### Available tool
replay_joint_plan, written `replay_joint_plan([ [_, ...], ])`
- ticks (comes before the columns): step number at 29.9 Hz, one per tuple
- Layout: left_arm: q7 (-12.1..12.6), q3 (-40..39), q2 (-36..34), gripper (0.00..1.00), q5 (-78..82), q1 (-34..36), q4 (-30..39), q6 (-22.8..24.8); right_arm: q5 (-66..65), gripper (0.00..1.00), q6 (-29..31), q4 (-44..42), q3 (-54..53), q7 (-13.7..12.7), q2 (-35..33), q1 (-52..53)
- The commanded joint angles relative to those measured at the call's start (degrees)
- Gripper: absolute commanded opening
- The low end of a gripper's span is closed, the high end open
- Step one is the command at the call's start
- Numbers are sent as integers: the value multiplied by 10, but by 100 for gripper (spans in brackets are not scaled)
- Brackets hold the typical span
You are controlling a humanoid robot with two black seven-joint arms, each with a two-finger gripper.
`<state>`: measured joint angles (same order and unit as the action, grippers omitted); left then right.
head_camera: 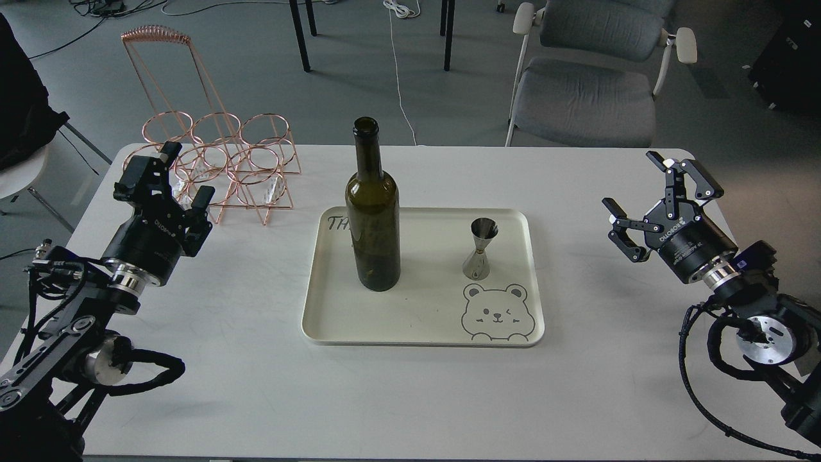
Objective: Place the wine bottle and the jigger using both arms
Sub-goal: 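Move the right gripper from rest toward the metal jigger on the tray, then lower the right gripper onto the jigger and close it around it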
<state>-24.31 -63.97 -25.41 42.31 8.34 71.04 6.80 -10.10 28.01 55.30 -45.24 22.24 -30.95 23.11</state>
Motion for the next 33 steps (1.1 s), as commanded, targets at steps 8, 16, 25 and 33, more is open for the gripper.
replay_joint_plan([
  [8, -13, -7, -5, 98, -10, -2, -2, 8, -55, 96, 0, 23, -3, 7, -15, -2],
  [16, -37, -7, -10, 98, -10, 0, 5, 25, -400, 96, 0, 161, -3, 58, -122, -9],
  [25, -37, -5, -9, 98, -10, 0, 11, 26, -807, 96, -227, 227, 37, 58, -164, -52],
  [33, -37, -4, -6, 98, -10, 0, 22, 27, -972, 96, -525, 118, 107, 58, -44, -56],
])
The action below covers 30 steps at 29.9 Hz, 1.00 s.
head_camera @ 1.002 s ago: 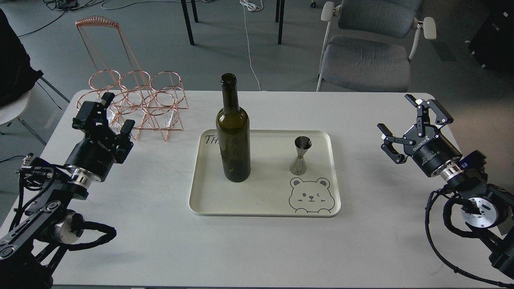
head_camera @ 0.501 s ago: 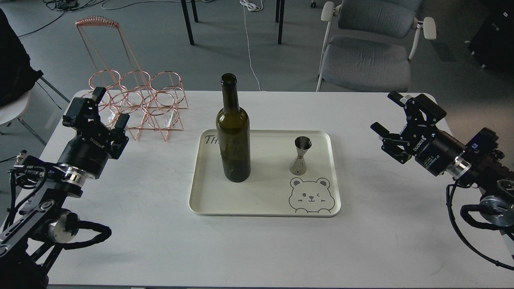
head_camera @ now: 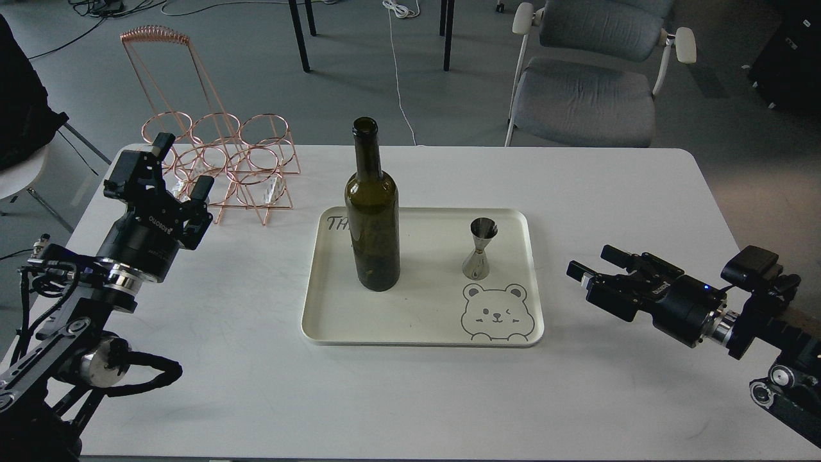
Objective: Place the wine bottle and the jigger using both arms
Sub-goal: 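Lower the right gripper onto the jigger and close it around it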
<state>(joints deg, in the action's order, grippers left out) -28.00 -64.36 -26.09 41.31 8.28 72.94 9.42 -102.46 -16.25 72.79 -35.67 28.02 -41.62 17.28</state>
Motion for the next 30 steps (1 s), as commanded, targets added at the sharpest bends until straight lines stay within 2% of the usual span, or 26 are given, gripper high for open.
replay_joint_plan([
  [1, 0, 0, 1, 98, 1, 0, 4, 1, -65, 96, -104, -79, 11, 0, 84, 4],
  [2, 0, 0, 1, 98, 1, 0, 6, 1, -80, 96, -118, -97, 12, 0, 100, 6],
  [10, 0, 1, -2, 98, 1, 0, 15, 0, -160, 96, -118, -197, 14, 0, 207, 52],
  [15, 0, 0, -1, 98, 1, 1, 17, 0, -175, 96, -118, -244, 43, 0, 249, 86],
  [21, 0, 0, -2, 98, 2, 1, 17, 0, -175, 91, -118, -295, 47, 0, 291, 114],
  [22, 0, 0, -2, 98, 2, 1, 17, 0, -175, 89, -118, -301, 48, 0, 295, 119],
  [30, 0, 0, 0, 98, 2, 1, 18, 0, -175, 59, -118, -319, 61, 0, 315, 139],
])
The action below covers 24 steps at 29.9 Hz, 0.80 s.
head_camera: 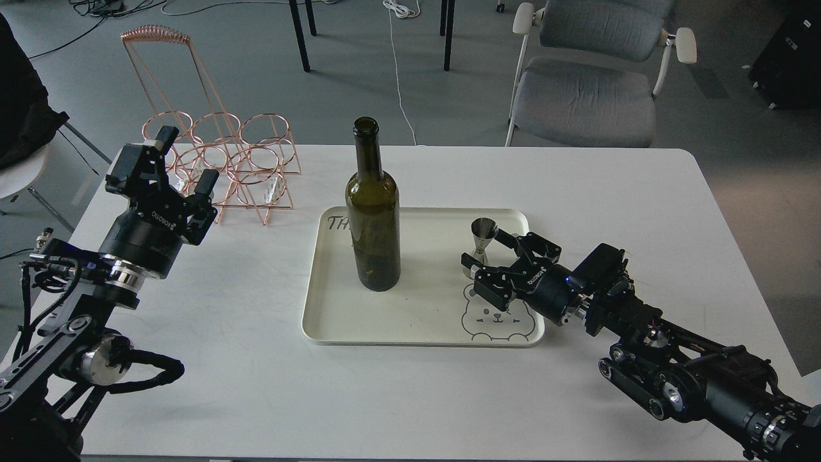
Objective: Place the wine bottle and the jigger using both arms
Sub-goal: 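Lower the right gripper onto the jigger and close it around it, then lift the jigger with the right gripper and carry it off the tray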
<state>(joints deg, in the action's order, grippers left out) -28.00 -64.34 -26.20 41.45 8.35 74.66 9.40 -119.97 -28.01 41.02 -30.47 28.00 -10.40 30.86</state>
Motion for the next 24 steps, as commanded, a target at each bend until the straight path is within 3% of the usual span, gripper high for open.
replay_joint_plan([
  [1, 0, 0, 0, 98, 0, 0, 0, 0, 0, 52, 0, -2, 13, 0, 3, 4],
  [3, 0, -1, -1, 98, 0, 0, 0, 0, 0, 42, 0, -2, 16, 0, 3, 4],
  [14, 0, -1, -1, 98, 0, 0, 6, 0, 0, 22, 0, -4, 15, 0, 4, 5],
  [24, 0, -1, -2, 98, 0, 0, 10, 0, 6, 21, 0, 9, -4, 0, -15, 15],
])
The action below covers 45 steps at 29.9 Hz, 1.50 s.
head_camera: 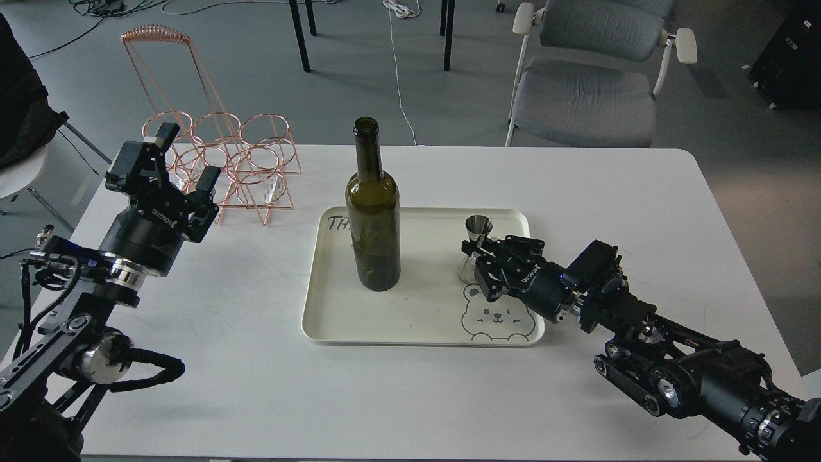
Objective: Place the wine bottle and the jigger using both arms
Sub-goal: 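Lift the jigger with the right gripper and carry it off the tray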
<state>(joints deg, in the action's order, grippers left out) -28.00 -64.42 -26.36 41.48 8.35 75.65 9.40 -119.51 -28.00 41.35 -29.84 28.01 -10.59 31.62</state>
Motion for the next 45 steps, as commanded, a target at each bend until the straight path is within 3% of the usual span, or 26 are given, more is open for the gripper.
replay_joint_plan([
  [1, 0, 0, 0, 98, 0, 0, 0, 0, 2, 21, 0, 12, -15, 0, -21, 9],
  [9, 0, 0, 0, 98, 0, 0, 5, 0, 9, 22, 0, 114, -90, 0, -135, -15],
  [15, 0, 2, 3, 98, 1, 0, 6, 0, 89, 22, 0, 117, -120, 0, -222, -70],
  [20, 0, 3, 4, 98, 2, 0, 6, 0, 134, 22, 0, 99, -120, 0, -255, -118],
  [35, 0, 3, 3, 98, 2, 0, 6, 0, 184, 22, 0, -8, -98, 0, -237, -132],
  [45, 0, 3, 2, 98, 2, 0, 6, 0, 184, 24, 0, -7, -97, 0, -213, -120],
])
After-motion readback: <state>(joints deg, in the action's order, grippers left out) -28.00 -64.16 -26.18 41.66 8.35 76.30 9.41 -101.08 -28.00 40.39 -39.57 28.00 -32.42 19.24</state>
